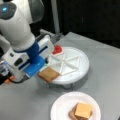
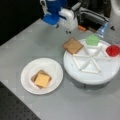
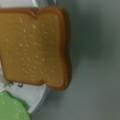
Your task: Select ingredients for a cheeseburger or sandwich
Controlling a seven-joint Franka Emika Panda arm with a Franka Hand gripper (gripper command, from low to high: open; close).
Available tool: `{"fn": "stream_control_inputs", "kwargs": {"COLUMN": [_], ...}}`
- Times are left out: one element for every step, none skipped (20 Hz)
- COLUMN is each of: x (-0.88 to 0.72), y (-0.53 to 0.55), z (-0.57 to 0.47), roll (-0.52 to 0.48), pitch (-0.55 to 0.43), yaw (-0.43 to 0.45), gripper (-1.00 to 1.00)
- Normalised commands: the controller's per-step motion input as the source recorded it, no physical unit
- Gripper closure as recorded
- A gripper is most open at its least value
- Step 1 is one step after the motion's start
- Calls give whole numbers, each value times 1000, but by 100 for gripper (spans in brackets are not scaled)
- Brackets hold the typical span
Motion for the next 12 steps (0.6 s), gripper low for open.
{"fn": "stream_control_inputs", "kwargs": {"x": [118, 108, 102, 94, 86, 84, 87, 101, 113, 128, 136, 137], "y": [-266, -231, -160, -136, -110, -87, -80, -73, -73, -81, -86, -93], "z": [-153, -140, -74, -58, -30, 4, 18, 34, 34, 30, 15, -16], "roll": [627, 659, 676, 639, 701, 738, 695, 733, 726, 666, 629, 618], "pitch": [-13, -33, -40, -31, -44, -63, -56, -79, -84, -74, -71, -70], "yaw": [33, 25, 19, 20, 6, -1, 5, -14, -24, -15, -15, -20], "gripper": [-100, -100, -100, -100, -100, -100, -100, -100, -100, -100, -100, -100]}}
